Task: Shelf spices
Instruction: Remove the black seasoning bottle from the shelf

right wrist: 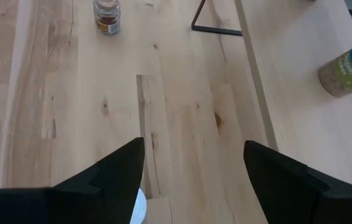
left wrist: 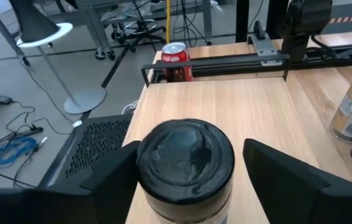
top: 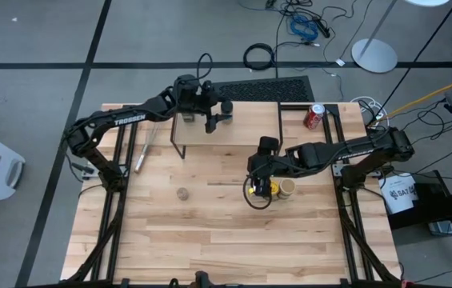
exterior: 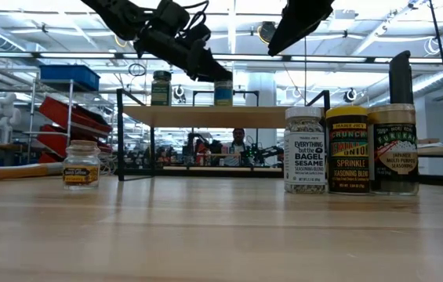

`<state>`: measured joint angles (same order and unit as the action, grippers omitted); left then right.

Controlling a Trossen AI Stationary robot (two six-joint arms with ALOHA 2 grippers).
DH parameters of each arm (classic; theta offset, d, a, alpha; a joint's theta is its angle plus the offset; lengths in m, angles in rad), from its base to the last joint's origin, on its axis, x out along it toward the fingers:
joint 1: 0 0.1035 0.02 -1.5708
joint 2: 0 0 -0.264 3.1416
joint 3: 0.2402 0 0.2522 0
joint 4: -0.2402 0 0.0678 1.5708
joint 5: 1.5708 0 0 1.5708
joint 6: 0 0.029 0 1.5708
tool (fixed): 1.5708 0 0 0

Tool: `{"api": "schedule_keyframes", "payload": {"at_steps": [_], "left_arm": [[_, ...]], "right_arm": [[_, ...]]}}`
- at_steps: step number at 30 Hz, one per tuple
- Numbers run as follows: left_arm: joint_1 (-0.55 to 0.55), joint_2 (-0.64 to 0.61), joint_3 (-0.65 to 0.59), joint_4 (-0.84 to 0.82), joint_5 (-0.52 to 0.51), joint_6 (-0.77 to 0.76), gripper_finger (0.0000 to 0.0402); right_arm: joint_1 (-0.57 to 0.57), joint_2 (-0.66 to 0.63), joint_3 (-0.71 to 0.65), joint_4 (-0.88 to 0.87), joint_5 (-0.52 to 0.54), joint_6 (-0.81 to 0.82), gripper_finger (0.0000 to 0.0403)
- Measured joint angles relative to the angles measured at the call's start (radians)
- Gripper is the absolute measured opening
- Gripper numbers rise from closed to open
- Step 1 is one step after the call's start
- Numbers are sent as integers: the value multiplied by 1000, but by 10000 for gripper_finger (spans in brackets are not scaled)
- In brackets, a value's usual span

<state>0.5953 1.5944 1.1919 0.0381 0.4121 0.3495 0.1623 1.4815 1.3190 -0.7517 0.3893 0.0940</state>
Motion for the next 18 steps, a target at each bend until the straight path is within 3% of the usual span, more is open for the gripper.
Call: {"api": "schedule_keyframes", "payload": {"at_steps": [12,18], "left_arm": [[1,2,0,1,-29,-3,226],[1,2,0,-1,-51,-30,218]], "right_arm": [[0,0,0,0,1,-1,263],[0,0,0,0,1,-1,263]]}}
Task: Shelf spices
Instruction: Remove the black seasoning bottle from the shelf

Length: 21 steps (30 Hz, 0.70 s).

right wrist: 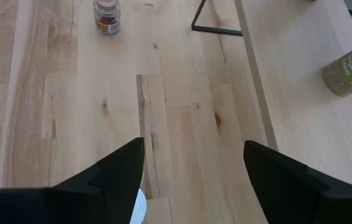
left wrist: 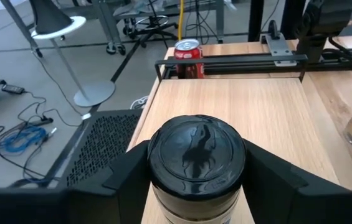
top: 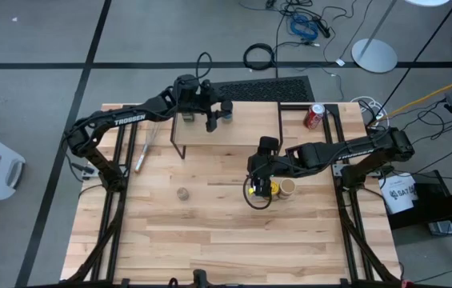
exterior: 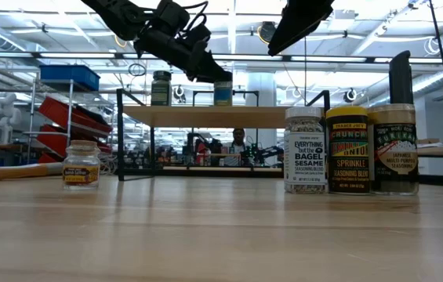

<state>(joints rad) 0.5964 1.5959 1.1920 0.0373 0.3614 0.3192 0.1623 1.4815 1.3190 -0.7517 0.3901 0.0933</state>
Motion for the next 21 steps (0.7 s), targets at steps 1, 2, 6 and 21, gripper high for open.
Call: {"api": "schedule_keyframes", "payload": {"at_steps": [1,2,6,21], "left_arm": [[0,0,0,-1,-1,-7,217],[0,0,0,-1,-1,-23,217],[-2,-16,0,-26,0,-85,216],[-129,-151,-1,-279,-6,-175,215]], "right_arm": [[0,0,0,0,0,0,263],[0,0,0,0,0,0,263],[0,0,0,-1,0,0,263],[0,0,0,-2,0,-8,263]]}}
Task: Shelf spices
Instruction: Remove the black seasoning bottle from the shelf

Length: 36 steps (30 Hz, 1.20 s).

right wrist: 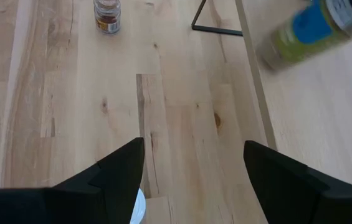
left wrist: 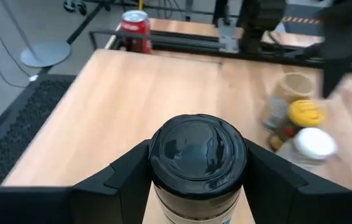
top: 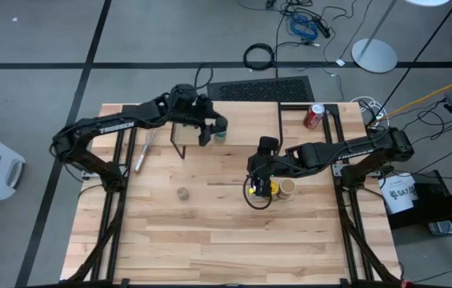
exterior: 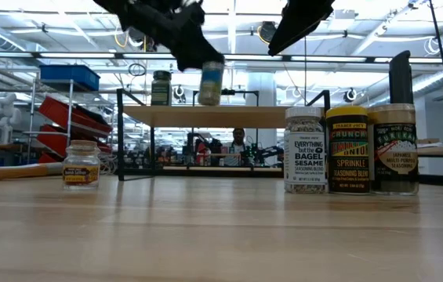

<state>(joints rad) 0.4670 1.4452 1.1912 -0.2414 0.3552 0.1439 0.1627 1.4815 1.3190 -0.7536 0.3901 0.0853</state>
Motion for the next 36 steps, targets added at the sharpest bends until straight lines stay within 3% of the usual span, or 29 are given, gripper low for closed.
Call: {"api": "schedule_keyframes", "payload": {"at_steps": [10,22,27,36], "left_arm": [[-169,-166,-5,-204,-118,-42,214],[-420,-250,-138,-253,-253,-242,214],[-510,-249,-249,-206,-393,-328,214],[-645,-249,-440,76,-637,-423,214]], "right_arm": [[2,0,0,-18,0,0,263],[3,0,0,-18,1,0,263],[3,0,0,-16,1,0,263],[3,0,0,-14,1,0,263]]}}
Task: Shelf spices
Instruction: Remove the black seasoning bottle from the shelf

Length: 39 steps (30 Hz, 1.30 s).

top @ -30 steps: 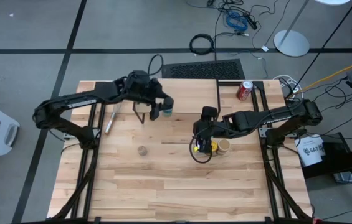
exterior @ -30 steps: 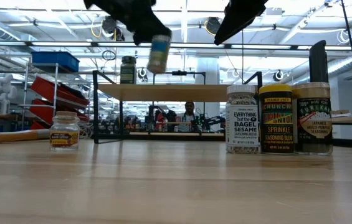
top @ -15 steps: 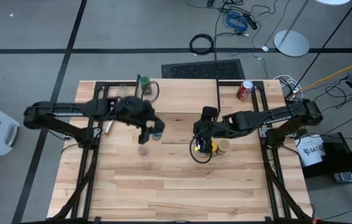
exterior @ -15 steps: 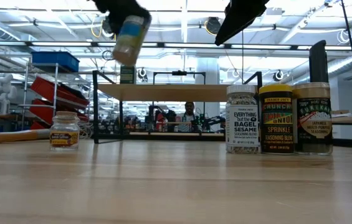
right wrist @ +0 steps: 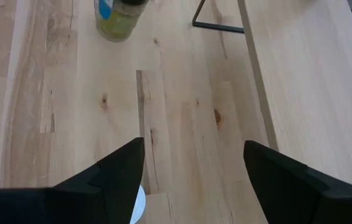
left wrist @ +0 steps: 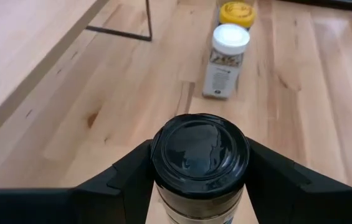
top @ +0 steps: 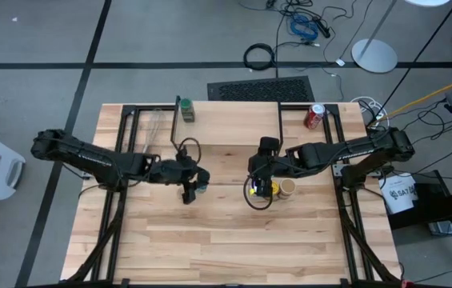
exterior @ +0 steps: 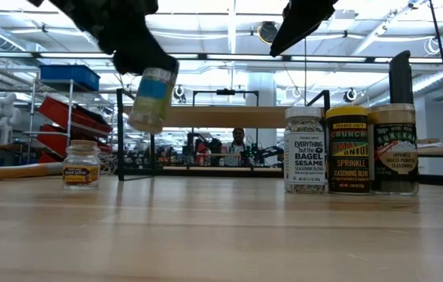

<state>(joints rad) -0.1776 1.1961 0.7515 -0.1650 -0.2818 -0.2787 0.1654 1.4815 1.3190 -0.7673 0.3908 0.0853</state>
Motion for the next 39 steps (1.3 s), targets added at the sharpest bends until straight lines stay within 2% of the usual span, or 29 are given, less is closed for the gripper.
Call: {"api": "schedule_keyframes", "payload": {"at_steps": [13,25,39], "left_arm": [[-140,1,-144,130,-267,-85,214],[-175,5,-266,268,-322,-166,214],[-203,89,-270,272,-323,-185,215]], "right_arm": [[0,0,0,0,0,0,263],[0,0,0,8,0,0,263],[-1,0,0,8,0,0,263]]}}
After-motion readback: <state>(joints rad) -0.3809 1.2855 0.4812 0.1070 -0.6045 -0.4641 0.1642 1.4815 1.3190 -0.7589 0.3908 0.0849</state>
